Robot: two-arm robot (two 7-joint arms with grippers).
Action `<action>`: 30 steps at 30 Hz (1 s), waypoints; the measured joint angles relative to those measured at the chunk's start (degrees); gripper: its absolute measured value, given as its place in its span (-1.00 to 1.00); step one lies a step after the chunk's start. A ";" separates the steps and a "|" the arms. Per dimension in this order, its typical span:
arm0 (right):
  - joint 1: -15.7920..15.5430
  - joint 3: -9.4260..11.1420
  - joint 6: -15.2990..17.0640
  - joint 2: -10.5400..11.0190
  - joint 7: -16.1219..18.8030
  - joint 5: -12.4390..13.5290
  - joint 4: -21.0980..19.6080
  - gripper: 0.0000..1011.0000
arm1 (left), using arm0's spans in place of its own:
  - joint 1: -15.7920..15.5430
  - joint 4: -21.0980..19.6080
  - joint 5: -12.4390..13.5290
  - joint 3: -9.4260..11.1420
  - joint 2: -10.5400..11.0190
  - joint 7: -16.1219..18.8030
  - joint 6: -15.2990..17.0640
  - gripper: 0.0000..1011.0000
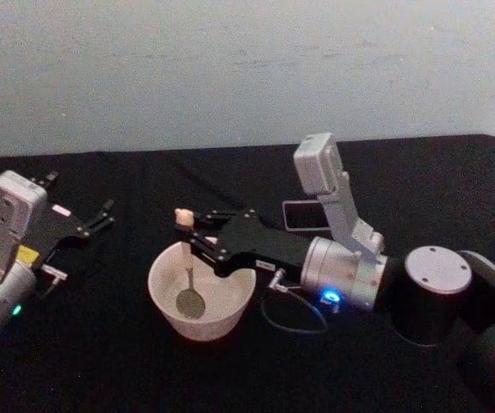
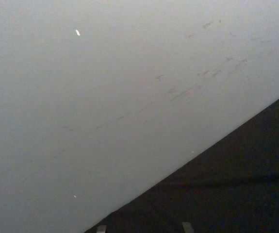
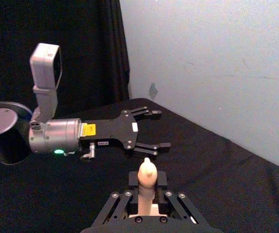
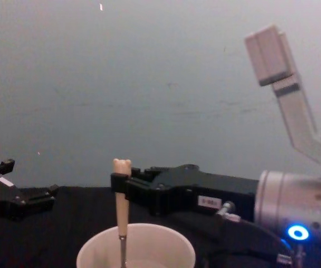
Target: Pick up the stirring spoon with one hand, stir inside the cup, then place it back in its original position.
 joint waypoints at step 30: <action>4.93 1.46 -3.85 -5.84 -2.20 -4.89 10.96 -0.58 | 0.00 0.00 0.00 0.00 0.00 0.00 0.00 0.98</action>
